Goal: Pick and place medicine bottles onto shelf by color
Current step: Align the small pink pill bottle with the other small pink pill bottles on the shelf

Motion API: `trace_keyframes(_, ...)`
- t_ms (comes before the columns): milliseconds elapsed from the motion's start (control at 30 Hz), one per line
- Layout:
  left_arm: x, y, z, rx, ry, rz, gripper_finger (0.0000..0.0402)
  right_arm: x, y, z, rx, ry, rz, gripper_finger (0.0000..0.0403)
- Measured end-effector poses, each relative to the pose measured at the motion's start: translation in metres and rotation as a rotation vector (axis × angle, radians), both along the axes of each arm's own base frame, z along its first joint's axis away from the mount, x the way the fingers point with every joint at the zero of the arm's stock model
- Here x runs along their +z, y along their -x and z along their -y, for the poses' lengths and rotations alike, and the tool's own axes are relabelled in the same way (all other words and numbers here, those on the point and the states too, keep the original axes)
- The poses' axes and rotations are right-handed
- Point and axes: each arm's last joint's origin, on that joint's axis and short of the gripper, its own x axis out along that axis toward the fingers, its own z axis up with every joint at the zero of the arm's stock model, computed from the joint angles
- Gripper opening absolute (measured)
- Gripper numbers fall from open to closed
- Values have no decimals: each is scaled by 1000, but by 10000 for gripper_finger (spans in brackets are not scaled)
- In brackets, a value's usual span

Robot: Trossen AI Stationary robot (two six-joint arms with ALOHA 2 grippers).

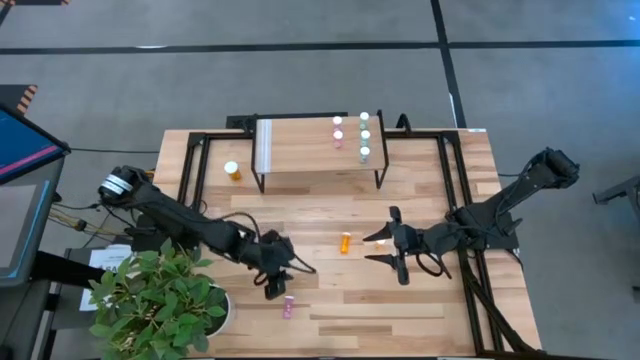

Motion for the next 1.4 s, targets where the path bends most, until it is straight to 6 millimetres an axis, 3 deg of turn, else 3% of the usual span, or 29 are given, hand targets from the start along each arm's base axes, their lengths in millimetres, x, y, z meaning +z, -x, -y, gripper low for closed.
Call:
trace_keyframes(333, -47, -4, 24, 114, 44, -182, 246, 0, 0, 0, 0, -1, 0, 217)
trace_keyframes(567, -64, -8, 33, 158, 118, -229, 295, 0, 0, 0, 1, -1, 1, 217)
trace_keyframes(1067, -59, -10, 49, 117, 253, -193, 300, 0, 0, 0, 1, -3, 0, 217)
trace_keyframes(1400, -59, -6, 55, 137, 227, -171, 300, 0, 0, 0, 1, -2, -1, 217)
